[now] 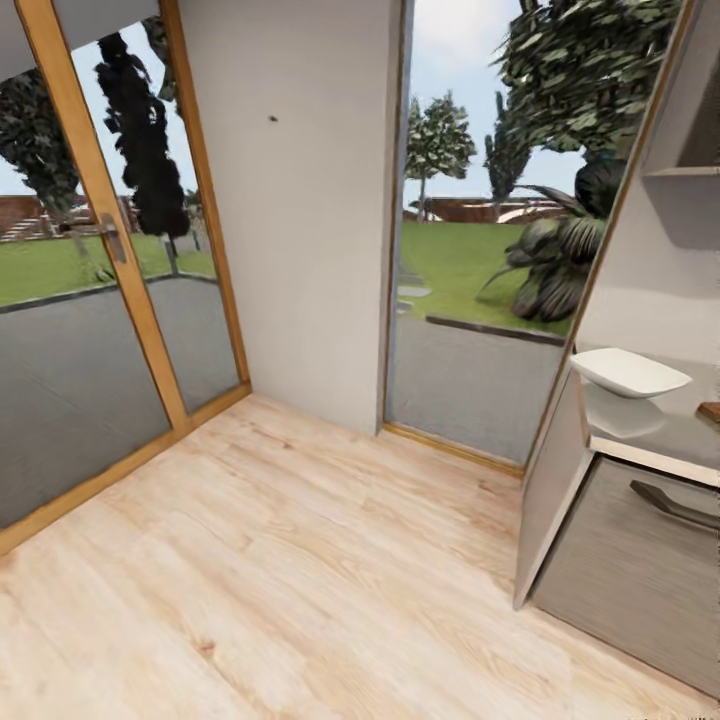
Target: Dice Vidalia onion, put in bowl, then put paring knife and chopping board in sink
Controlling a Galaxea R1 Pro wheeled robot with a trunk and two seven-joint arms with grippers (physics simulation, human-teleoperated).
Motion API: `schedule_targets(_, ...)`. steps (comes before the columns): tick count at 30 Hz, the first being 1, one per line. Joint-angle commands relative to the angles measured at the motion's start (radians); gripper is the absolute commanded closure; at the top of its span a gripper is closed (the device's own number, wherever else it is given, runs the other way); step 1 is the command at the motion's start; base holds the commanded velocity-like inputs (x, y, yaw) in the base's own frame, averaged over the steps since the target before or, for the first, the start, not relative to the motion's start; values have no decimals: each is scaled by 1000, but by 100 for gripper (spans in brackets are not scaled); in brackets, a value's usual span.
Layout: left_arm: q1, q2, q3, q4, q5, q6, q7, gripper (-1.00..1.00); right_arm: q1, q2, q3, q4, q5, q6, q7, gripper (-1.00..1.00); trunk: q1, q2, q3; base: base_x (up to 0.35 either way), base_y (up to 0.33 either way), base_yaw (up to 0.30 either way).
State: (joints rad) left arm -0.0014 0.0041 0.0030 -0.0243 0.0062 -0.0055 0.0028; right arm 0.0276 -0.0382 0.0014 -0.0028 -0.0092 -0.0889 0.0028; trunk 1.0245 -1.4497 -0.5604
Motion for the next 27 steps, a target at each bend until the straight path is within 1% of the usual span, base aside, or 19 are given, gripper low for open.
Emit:
schedule_targets(1,0,0,0,0,0,-1,0,-100,0,0,0,0,-1,-3,0,-100,0,0,-1,277,252,-300)
schedule_targets(27,0,2,-1,0,1,1,0,-100,0,0,0,0,-1,-3,0,-100,0,0,-1,278,252,-300)
